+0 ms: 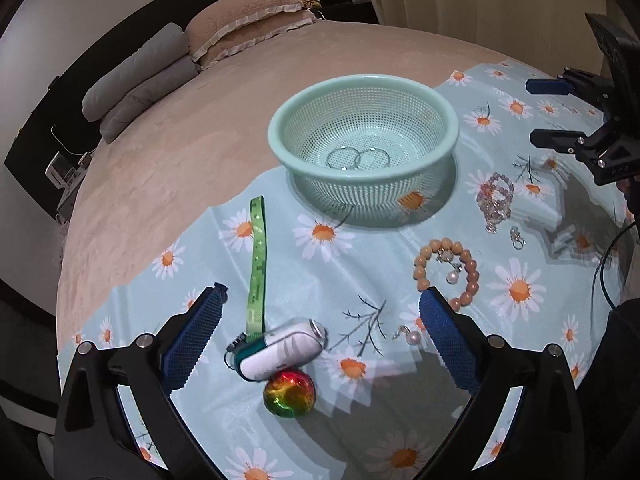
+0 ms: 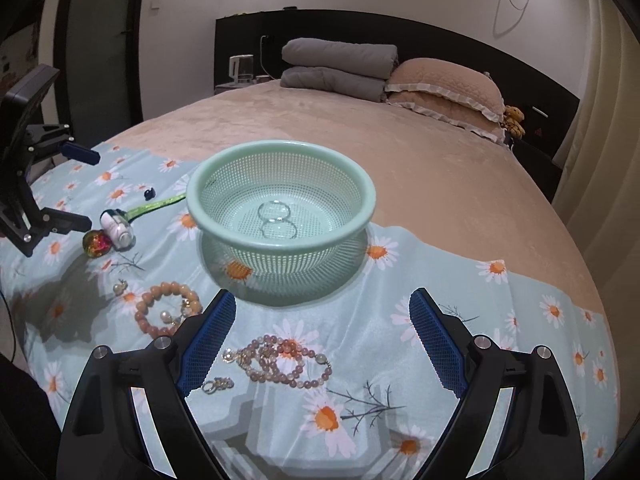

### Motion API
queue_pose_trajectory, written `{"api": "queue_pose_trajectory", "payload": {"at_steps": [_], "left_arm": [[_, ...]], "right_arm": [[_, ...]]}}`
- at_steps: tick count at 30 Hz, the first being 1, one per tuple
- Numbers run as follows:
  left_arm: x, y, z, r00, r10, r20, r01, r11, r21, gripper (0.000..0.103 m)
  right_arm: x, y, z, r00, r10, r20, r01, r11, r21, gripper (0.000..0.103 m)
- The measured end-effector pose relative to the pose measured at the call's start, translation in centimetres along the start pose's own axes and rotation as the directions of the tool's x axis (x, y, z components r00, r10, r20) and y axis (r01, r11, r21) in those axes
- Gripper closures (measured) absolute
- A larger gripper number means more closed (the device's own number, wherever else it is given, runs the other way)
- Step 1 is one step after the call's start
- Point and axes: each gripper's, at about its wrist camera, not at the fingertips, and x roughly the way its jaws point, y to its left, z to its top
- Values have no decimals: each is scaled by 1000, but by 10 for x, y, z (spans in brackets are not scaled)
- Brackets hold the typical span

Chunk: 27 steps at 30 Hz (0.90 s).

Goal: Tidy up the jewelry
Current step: 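Withdraw both open tools from the basket toward the remaining jewelry, then grasp the pearl earring with the left tool while the right tool grasps the pink bead bracelet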

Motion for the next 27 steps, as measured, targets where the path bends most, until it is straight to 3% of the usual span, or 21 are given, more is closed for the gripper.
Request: {"api": "queue_pose_trajectory", "payload": {"at_steps": [6, 13, 19, 21, 24, 27], "left_arm": [[-3, -22, -33, 1000, -27, -15, 27, 1000, -3, 6], [11, -53, -68, 996, -54, -67, 55, 998, 14, 6], [24, -64, -58, 993, -110, -39, 111, 993, 35, 9], [34, -62, -51, 989, -136, -53, 137, 990, 22, 22], [47, -57, -43, 988, -145, -58, 146, 989, 14, 30], [55, -53, -40, 985, -164, -53, 165, 986, 2, 31]], "right_arm": [[-28, 13, -24, 1000, 5, -2, -5, 1000, 13, 19], [-14, 21, -65, 993, -8, -120, 19, 996, 84, 19], [9, 5, -86, 985, 10, -172, 20, 985, 172, 19], [17, -1, -87, 986, 21, -167, 12, 981, 195, 20], [32, -10, -83, 986, 25, -163, 12, 975, 224, 21], [50, -17, -78, 986, 44, -158, -1, 965, 263, 28]]}}
